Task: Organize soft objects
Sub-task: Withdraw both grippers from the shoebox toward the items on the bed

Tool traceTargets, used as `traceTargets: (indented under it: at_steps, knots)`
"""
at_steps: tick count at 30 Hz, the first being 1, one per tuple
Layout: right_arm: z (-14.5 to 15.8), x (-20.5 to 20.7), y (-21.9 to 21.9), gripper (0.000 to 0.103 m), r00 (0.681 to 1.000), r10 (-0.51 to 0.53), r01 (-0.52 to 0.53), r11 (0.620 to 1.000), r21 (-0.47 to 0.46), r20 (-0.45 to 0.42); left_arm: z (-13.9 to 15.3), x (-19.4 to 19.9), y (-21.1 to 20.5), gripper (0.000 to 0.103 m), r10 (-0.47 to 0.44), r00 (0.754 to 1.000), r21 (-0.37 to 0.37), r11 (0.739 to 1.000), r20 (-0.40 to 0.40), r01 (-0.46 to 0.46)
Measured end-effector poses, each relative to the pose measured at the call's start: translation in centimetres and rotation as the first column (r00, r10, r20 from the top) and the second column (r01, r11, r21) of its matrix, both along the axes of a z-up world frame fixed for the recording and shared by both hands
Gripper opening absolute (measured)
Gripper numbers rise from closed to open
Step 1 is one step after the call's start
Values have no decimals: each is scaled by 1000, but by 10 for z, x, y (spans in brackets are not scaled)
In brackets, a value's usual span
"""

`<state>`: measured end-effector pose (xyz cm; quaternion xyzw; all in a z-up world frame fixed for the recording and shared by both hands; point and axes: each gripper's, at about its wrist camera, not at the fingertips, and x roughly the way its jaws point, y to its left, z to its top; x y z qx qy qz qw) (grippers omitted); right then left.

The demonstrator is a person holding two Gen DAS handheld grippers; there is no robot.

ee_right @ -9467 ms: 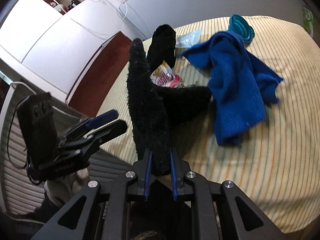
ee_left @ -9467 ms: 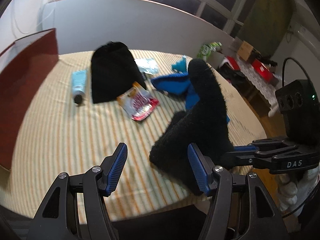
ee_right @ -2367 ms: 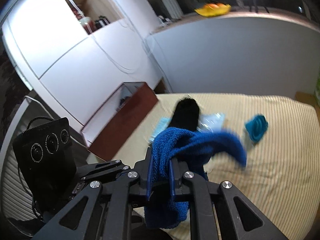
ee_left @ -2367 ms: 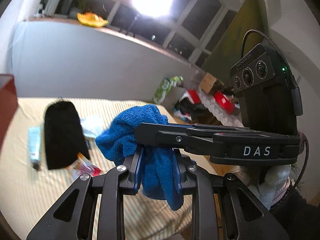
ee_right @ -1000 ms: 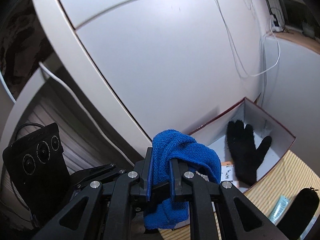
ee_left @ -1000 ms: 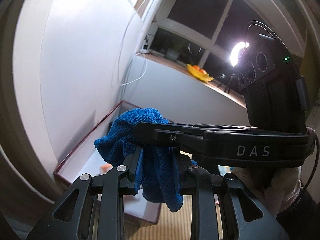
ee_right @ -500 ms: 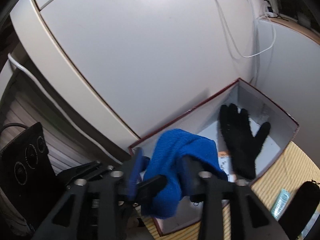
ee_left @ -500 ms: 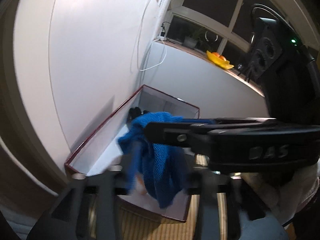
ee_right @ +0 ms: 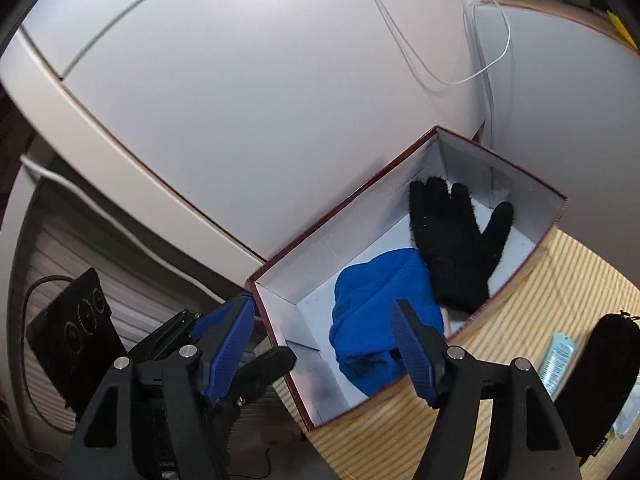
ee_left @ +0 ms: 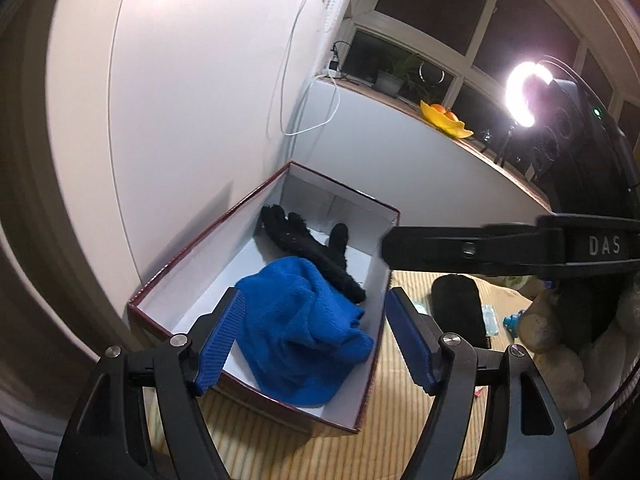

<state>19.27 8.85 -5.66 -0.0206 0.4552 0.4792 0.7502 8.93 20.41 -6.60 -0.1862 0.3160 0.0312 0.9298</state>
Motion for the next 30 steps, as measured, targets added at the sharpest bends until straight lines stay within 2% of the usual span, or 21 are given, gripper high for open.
traceTargets:
  at_steps: [5,9,15,22,25,30]
  knots:
    - [8,-9,-43,67,996,-41,43,999,-32,81,8,-6,-11,73,-33,999,-5,999,26,33]
    - [13,-15,-98,67,984,-107,117,992,-56,145,12,-7,-27,73,-80,996,-15,997,45,80]
    - [7,-17,-196,67,935,-275,296,953,-67,224,6,2,-61,73,-167,985,-51,984,43,169]
    - [-18,-21,-300,67,874,-451,462,887,-19,180,-7,21,-109,73,-271,962,-63,960,13,271]
    - [-32,-22,-332,67,860,-490,496,868,-7,142,-13,28,-126,73,-303,953,-66,951,-2,302]
    - [-56,-21,-360,67,845,-527,530,848,-14,85,-30,36,-145,73,-334,942,-67,941,-46,331]
